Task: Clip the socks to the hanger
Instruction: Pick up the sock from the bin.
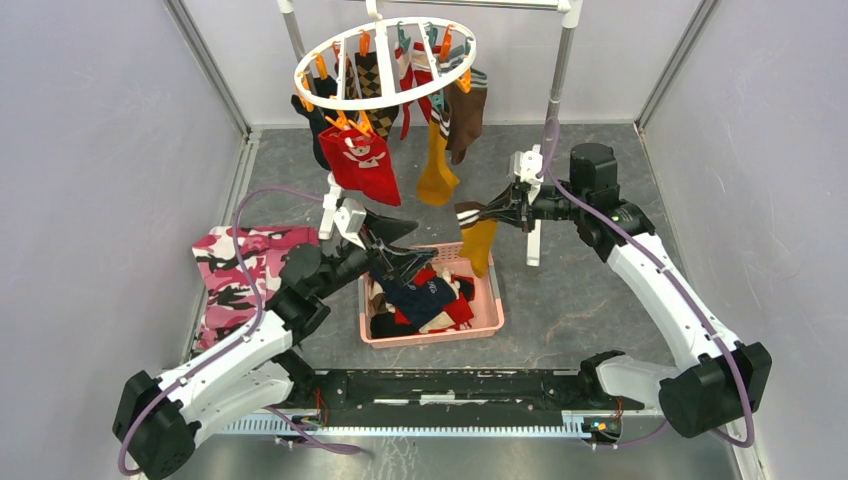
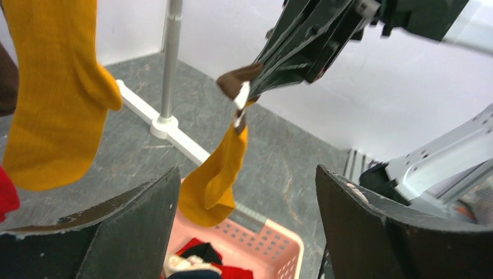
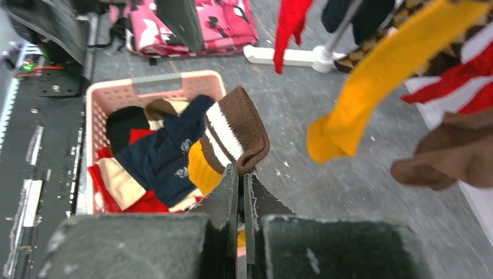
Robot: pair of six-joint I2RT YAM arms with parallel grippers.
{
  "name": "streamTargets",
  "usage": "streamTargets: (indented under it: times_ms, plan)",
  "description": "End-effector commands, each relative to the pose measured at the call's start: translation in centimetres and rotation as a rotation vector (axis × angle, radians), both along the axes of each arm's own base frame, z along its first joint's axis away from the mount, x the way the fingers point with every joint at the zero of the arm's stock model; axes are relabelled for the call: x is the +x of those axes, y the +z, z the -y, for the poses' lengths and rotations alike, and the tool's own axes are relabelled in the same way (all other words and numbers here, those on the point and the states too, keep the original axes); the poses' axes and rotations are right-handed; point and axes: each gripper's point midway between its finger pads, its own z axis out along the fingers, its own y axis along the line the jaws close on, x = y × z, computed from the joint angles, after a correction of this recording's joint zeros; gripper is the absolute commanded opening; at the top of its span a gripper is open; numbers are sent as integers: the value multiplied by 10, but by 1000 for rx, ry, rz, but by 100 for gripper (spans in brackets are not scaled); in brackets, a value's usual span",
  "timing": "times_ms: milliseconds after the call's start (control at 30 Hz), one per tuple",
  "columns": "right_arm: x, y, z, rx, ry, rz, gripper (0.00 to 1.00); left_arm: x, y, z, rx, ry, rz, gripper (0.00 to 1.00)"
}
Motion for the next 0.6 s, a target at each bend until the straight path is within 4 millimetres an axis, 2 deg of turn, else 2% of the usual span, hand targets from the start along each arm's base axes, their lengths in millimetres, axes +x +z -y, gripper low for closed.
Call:
streamTargets:
  times_ms: [0,233,367,567]
  plan:
    - [17,15,21,-36,-105,83,0,0,54,0,-116,-1,9,93]
    - [36,21,40,-23,-206,89,0,30,92,24,-152,1,-109,93]
    - [28,26,35,8,-131,92,0,44,85,33,-96,16,-119,93]
    - [26,38,26,36,-48,86,0,35,63,43,-15,-69,13,93]
